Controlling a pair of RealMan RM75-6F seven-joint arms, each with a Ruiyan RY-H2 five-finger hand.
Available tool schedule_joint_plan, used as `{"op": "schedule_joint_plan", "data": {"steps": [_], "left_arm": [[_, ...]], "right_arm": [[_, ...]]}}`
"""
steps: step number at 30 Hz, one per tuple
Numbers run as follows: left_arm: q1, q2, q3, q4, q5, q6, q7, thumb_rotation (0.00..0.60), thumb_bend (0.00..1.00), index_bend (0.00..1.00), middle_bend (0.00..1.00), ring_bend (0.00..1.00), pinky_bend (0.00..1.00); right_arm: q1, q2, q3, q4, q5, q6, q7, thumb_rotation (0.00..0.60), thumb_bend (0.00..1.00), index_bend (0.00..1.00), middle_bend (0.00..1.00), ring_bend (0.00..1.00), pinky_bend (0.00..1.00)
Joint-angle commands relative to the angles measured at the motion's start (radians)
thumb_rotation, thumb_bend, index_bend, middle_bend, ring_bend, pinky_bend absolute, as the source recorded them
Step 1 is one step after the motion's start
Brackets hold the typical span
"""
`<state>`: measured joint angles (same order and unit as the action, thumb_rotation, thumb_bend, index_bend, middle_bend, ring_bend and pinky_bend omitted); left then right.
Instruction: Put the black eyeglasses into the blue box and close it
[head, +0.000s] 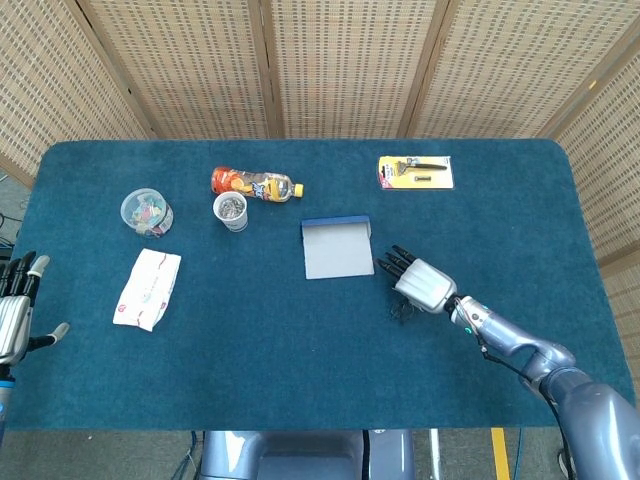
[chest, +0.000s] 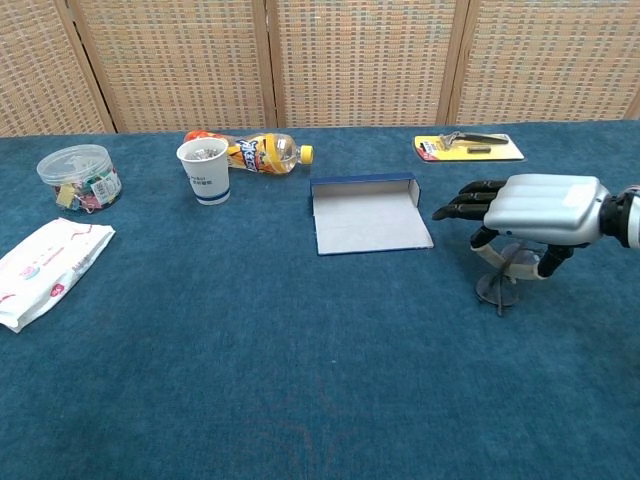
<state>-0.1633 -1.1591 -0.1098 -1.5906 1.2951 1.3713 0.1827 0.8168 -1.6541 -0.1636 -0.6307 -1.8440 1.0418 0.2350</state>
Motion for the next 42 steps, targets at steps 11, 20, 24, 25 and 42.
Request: {"op": "schedule_joint_plan", "data": {"steps": [11,20,24,25,42], "left_arm": [[-0.004,0.004,-0.001,-0.001,-0.008,-0.007,-0.006,0.600,0.00,0.00,0.00,0.00,0.00],[-0.006,0.010,-0.003,-0.001,-0.015,-0.014,-0.014,0.600,0.00,0.00,0.00,0.00,0.00],[-0.005,0.013,-0.005,-0.001,-0.019,-0.013,-0.024,0.600,0.00,0.00,0.00,0.00,0.00],[-0.005,0.015,-0.006,-0.001,-0.020,-0.014,-0.026,0.600,0.00,0.00,0.00,0.00,0.00],[-0.003,0.031,-0.012,-0.001,-0.037,-0.022,-0.060,0.600,0.00,0.00,0.00,0.00,0.00]], "right_arm": [[0.028,0.006,0.044,-0.038,0.041,0.031,-0.021,0.600,0.55,0.59,0.05,0.00,0.00],[0.115,0.012,0.187,-0.194,0.178,-0.106,-0.172,0.600,0.61,0.59,0.05,0.00,0.00],[0.160,-0.015,0.268,-0.258,0.275,-0.200,-0.298,0.600,0.62,0.59,0.04,0.00,0.00],[0.171,-0.026,0.289,-0.271,0.303,-0.223,-0.342,0.600,0.62,0.59,0.04,0.00,0.00],[0.275,-0.209,0.476,-0.242,0.696,-0.350,-0.813,0.600,0.64,0.59,0.04,0.00,0.00]]}}
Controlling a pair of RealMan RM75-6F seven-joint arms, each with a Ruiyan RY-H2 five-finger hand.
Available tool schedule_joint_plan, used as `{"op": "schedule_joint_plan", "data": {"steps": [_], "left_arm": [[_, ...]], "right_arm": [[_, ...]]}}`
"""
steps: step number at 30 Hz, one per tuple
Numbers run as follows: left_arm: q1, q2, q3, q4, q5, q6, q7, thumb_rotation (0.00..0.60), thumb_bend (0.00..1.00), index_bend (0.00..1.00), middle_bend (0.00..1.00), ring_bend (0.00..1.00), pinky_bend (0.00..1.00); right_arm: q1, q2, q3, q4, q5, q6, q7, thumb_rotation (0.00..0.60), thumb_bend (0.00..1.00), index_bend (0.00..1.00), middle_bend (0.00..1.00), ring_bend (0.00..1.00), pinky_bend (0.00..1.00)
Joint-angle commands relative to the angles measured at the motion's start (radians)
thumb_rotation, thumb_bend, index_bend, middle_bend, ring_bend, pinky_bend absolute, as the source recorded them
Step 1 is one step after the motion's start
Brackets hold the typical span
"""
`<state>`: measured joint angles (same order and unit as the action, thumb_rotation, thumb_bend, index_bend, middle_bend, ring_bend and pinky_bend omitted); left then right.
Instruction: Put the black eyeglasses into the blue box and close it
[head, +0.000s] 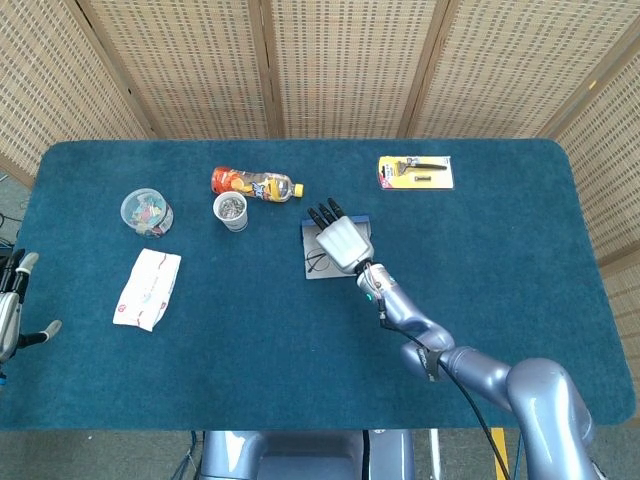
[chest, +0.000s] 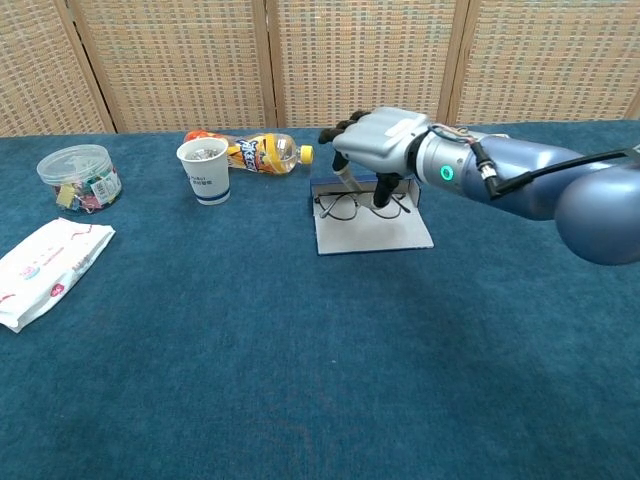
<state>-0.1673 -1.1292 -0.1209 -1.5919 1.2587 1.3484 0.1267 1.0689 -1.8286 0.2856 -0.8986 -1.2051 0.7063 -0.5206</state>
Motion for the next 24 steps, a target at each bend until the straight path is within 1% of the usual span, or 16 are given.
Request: {"op": "schedule_joint_plan", "data": {"steps": [1,5,9,18,21,23,24], "left_arm": [[0.001,0.002,-0.001,0.000,-0.001,0.001,-0.006,0.600,0.00,0.00,0.00,0.00,0.00],[0.005,0.012,-0.001,-0.003,-0.002,0.000,-0.025,0.600,0.00,0.00,0.00,0.00,0.00],[0.006,0.016,-0.002,-0.003,-0.002,-0.001,-0.034,0.600,0.00,0.00,0.00,0.00,0.00],[0.004,0.021,-0.003,-0.002,-0.006,-0.008,-0.044,0.600,0.00,0.00,0.00,0.00,0.00],[0.004,0.022,-0.003,-0.002,-0.006,-0.009,-0.047,0.600,0.00,0.00,0.00,0.00,0.00],[0.004,0.023,-0.003,-0.003,-0.007,-0.010,-0.048,0.600,0.00,0.00,0.00,0.00,0.00],[0.004,0.023,-0.003,-0.003,-0.008,-0.010,-0.049,0.600,0.00,0.00,0.00,0.00,0.00]], "right_arm": [[0.027,-0.039,0.029,0.032,0.069,-0.017,-0.072,0.600,0.64,0.59,0.04,0.00,0.00],[0.052,-0.098,0.053,0.118,0.191,-0.022,-0.194,0.600,0.65,0.59,0.04,0.00,0.00],[0.062,-0.129,0.060,0.158,0.252,-0.008,-0.258,0.600,0.65,0.59,0.04,0.00,0.00],[0.075,-0.175,0.072,0.207,0.324,0.025,-0.328,0.600,0.65,0.59,0.04,0.00,0.00],[0.083,-0.192,0.083,0.230,0.352,0.030,-0.345,0.600,0.65,0.59,0.03,0.00,0.00],[0.087,-0.199,0.089,0.240,0.367,0.029,-0.352,0.600,0.63,0.59,0.03,0.00,0.00],[0.088,-0.202,0.092,0.243,0.373,0.028,-0.351,0.600,0.59,0.56,0.02,0.00,0.00]]}}
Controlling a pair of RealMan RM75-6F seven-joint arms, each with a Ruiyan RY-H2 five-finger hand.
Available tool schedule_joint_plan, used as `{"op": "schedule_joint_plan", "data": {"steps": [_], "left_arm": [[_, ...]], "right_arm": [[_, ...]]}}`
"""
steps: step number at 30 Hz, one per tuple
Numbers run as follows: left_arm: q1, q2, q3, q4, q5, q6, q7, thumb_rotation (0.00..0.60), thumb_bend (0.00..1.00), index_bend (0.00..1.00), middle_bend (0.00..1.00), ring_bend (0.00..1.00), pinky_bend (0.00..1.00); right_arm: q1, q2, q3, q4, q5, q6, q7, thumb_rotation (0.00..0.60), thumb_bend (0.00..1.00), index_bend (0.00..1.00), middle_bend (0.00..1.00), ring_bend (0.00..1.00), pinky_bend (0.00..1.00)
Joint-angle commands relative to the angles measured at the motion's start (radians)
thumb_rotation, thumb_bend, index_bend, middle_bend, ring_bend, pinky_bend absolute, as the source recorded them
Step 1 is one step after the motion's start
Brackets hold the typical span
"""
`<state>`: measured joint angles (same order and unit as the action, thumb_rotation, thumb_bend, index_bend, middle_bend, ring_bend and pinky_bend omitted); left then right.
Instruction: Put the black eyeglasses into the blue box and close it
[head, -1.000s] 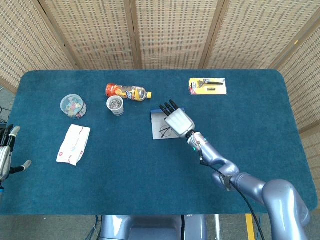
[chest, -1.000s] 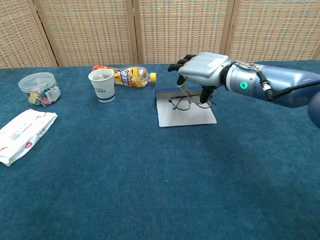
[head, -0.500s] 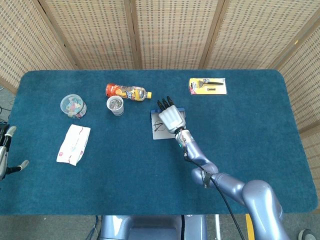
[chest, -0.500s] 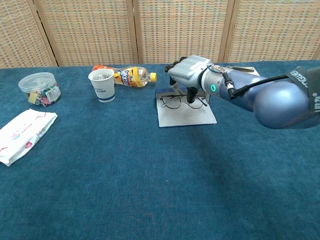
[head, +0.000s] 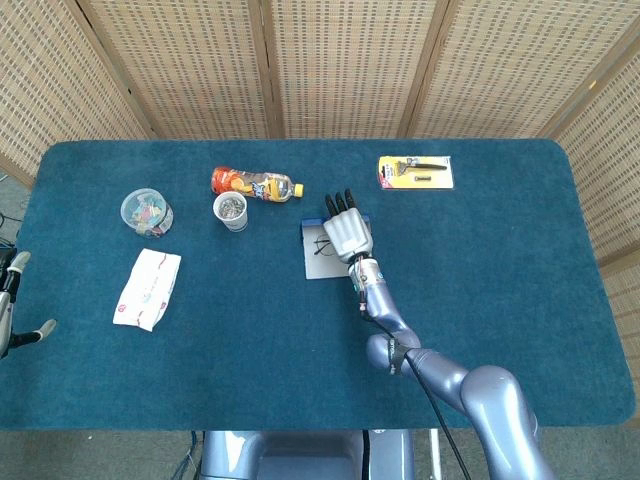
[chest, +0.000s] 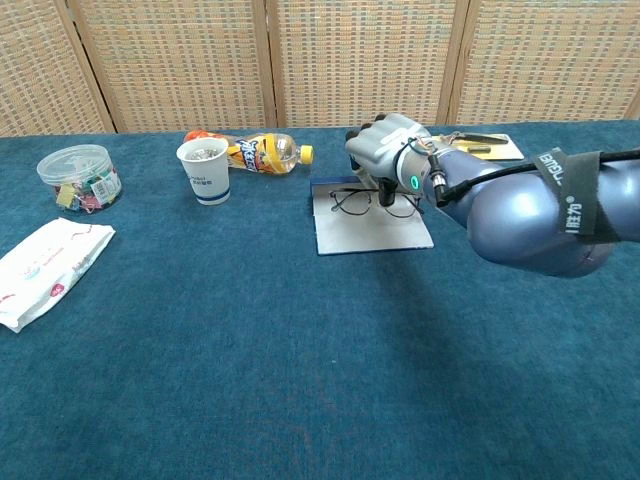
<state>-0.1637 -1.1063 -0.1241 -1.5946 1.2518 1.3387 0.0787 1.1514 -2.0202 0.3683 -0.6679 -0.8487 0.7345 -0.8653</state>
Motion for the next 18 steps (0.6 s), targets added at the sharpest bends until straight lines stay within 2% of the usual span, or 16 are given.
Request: {"op": "schedule_joint_plan", "data": {"steps": [1,3,6,11,15,18], "left_arm": [[0.000,0.001,-0.001,-0.001,-0.002,0.000,-0.001,0.600,0.00,0.00,0.00,0.00,0.00],[0.000,0.001,-0.001,0.000,-0.003,-0.001,-0.002,0.600,0.00,0.00,0.00,0.00,0.00],[0.000,0.002,0.000,0.000,-0.004,-0.003,-0.003,0.600,0.00,0.00,0.00,0.00,0.00],[-0.001,0.003,0.000,0.000,-0.004,-0.003,-0.004,0.600,0.00,0.00,0.00,0.00,0.00],[-0.001,0.004,0.001,0.000,-0.002,-0.004,-0.007,0.600,0.00,0.00,0.00,0.00,0.00],[-0.001,0.004,0.001,-0.001,-0.001,-0.004,-0.009,0.600,0.00,0.00,0.00,0.00,0.00]], "right_arm": [[0.008,-0.015,0.016,0.017,0.025,0.001,-0.001,0.600,0.54,0.53,0.01,0.00,0.00],[0.011,-0.021,0.019,0.026,0.029,0.006,0.000,0.600,0.36,0.40,0.00,0.00,0.00],[0.015,-0.030,0.019,0.044,0.022,0.022,0.006,0.600,0.23,0.25,0.00,0.00,0.00],[0.018,-0.041,0.023,0.062,0.000,0.055,0.044,0.600,0.21,0.14,0.00,0.00,0.00],[0.015,-0.034,0.021,0.053,-0.019,0.065,0.067,0.600,0.21,0.12,0.00,0.00,0.00],[0.004,-0.003,0.012,0.001,-0.058,0.094,0.101,0.600,0.18,0.10,0.00,0.00,0.00]]}}
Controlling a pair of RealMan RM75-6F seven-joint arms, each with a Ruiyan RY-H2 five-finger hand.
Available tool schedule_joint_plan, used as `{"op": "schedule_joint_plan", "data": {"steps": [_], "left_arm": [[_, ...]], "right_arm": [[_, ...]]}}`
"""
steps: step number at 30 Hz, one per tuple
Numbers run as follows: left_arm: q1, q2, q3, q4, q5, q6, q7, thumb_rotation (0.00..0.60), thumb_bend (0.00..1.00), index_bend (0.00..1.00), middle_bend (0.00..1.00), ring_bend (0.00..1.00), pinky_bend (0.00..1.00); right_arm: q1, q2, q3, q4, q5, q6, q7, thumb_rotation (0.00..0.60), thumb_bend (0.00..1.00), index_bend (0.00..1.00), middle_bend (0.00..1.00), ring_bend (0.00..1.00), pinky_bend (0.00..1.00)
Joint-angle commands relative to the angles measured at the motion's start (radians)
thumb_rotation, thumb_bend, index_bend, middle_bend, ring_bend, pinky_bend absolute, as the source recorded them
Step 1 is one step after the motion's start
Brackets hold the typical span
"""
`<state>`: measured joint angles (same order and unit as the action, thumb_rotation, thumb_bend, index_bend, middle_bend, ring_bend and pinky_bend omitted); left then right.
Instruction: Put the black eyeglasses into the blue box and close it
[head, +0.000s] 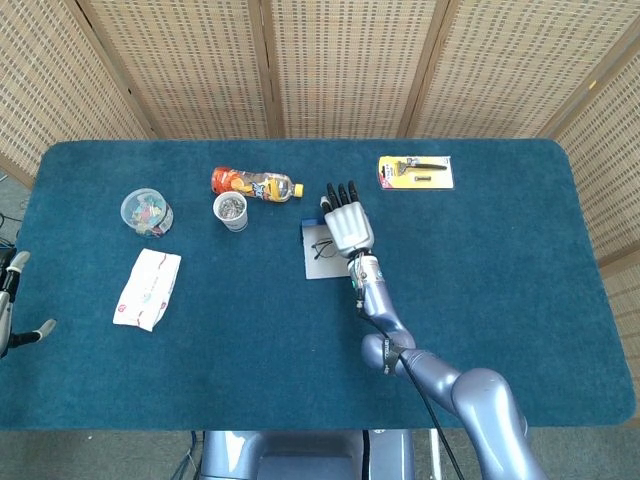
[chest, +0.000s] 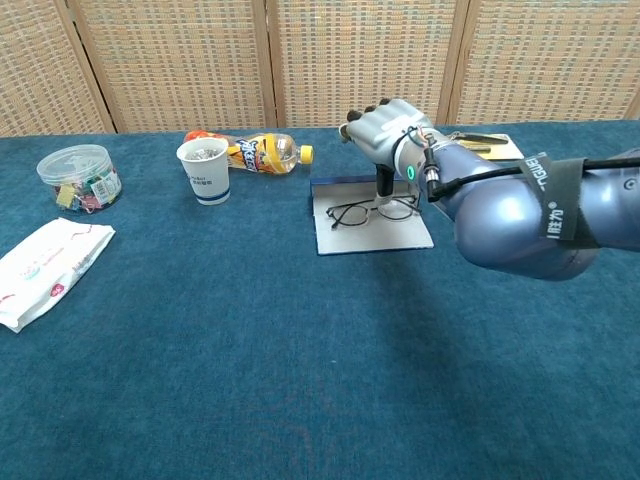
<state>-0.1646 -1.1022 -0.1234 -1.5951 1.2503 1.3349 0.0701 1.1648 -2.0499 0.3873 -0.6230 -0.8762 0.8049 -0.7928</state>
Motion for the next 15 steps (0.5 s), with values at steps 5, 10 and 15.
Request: {"op": "schedule_joint_plan", "data": {"steps": [5,10,15], "left_arm": [[0.000,0.001,0.003,-0.002,0.003,-0.001,0.000,0.600,0.00,0.00,0.00,0.00,0.00],[-0.003,-0.001,0.004,-0.001,0.003,-0.006,0.003,0.600,0.00,0.00,0.00,0.00,0.00],[-0.005,-0.002,0.006,-0.001,0.004,-0.009,0.006,0.600,0.00,0.00,0.00,0.00,0.00]], "right_arm": [[-0.064,0.111,-0.015,-0.227,-0.065,0.075,0.086,0.600,0.10,0.09,0.00,0.00,0.00],[-0.136,0.162,-0.071,-0.382,-0.097,0.134,0.090,0.600,0.09,0.10,0.00,0.00,0.00],[-0.163,0.149,-0.129,-0.381,-0.140,0.154,0.085,0.600,0.11,0.20,0.00,0.00,0.00]]}}
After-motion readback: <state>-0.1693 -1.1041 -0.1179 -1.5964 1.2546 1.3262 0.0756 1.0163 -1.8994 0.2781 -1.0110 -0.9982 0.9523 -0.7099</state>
